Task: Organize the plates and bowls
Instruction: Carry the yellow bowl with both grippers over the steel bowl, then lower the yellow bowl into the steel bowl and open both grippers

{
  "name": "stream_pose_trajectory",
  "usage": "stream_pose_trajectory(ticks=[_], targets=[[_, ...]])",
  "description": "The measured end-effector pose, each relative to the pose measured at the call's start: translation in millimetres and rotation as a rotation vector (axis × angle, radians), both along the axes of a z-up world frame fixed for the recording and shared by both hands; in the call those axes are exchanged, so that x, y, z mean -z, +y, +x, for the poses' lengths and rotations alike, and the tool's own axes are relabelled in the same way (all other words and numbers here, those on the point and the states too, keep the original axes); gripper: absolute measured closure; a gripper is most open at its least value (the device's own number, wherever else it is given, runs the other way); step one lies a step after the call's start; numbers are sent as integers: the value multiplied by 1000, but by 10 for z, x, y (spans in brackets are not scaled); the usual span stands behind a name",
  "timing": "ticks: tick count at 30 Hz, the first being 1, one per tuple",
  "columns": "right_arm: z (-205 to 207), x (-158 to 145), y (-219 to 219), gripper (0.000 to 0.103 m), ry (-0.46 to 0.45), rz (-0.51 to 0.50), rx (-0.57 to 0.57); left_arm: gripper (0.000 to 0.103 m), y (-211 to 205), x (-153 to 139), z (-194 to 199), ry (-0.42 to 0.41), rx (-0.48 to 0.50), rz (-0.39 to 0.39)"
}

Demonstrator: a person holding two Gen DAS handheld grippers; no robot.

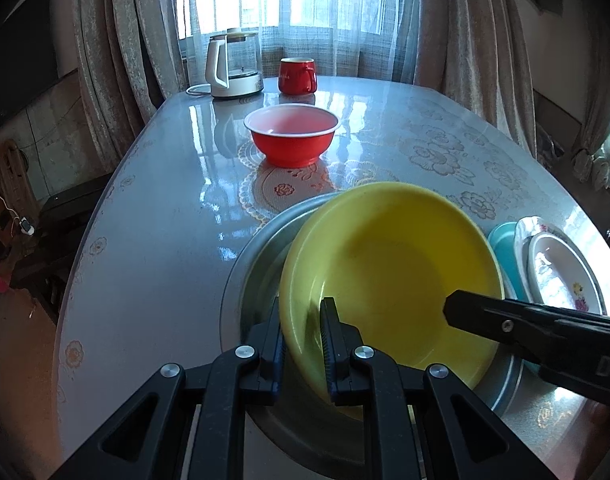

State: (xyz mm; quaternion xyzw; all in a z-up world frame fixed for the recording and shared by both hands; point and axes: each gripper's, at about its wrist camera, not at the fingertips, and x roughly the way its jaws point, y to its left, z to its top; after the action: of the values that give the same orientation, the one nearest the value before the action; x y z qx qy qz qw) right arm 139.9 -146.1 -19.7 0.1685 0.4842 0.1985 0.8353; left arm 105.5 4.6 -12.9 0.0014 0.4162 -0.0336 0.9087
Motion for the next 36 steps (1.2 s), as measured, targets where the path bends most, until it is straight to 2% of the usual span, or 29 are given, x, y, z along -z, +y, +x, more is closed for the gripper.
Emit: stream_pose_trajectory(ticks=[11,17,32,36], targets=[[38,21,-6,77,24,0,7,83,-116,42,22,-19,18,96],[49,3,-28,73,28,8,14,81,-139,65,48,-16,21,123],[72,-46,-68,69,-3,0,43,81,-157,84,108,5,0,118],[65,-53,-109,66,-9,15,47,81,-173,87,110,1,-7,141]])
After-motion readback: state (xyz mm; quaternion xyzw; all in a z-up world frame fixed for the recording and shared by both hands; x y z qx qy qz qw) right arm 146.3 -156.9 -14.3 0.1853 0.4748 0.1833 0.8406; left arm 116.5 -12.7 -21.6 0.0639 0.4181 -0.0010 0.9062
